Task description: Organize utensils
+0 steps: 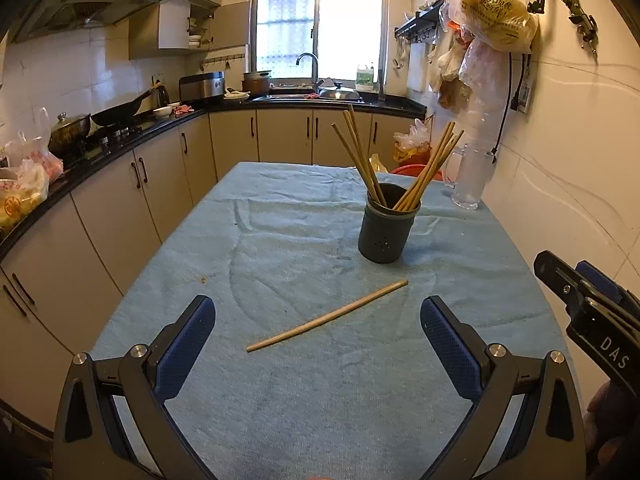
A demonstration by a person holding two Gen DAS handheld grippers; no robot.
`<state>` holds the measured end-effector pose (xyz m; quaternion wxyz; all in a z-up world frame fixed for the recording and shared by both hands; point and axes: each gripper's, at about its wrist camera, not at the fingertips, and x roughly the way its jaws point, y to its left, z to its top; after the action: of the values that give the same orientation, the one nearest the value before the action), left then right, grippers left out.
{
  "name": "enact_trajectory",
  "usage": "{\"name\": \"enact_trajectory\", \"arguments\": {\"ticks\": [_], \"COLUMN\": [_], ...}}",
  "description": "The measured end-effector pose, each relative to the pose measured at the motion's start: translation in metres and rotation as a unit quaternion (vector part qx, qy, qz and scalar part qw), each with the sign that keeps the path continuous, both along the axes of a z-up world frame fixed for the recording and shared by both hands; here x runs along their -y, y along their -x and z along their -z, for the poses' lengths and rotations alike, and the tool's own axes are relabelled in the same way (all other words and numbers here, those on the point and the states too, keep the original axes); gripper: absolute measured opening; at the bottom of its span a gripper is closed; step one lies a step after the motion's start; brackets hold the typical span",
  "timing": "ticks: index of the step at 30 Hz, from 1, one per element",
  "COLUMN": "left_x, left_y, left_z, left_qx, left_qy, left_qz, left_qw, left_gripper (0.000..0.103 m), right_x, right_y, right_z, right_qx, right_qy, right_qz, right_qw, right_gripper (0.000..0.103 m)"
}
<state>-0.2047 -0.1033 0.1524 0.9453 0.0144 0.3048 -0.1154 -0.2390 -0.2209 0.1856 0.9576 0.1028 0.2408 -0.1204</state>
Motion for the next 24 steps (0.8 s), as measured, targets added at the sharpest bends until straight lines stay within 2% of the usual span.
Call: {"name": "enact_trajectory", "arguments": {"ticks": [10, 24], "left_x": [0.001, -0.002], "left_y": [-0.001, 0.009], "left_z": [0.001, -0.01], "left_qx": [0.003, 0.083], "left_qy": [0.002, -0.009], "left_qz": [0.003, -0.011], "left_qw": [1.0, 0.9965], "left_gripper": [0.102, 0.102], "right_x": [0.003, 0.005], "right_y": [-0.001, 0.003], "right_z": [0.001, 0.0], "right_qx": [0.003, 0.03], "right_qy": [-0.007, 0.004], "right_qz": [0.005, 0.01], "right_qw": [1.0, 0.999], "right_gripper": [0.082, 0.084]}}
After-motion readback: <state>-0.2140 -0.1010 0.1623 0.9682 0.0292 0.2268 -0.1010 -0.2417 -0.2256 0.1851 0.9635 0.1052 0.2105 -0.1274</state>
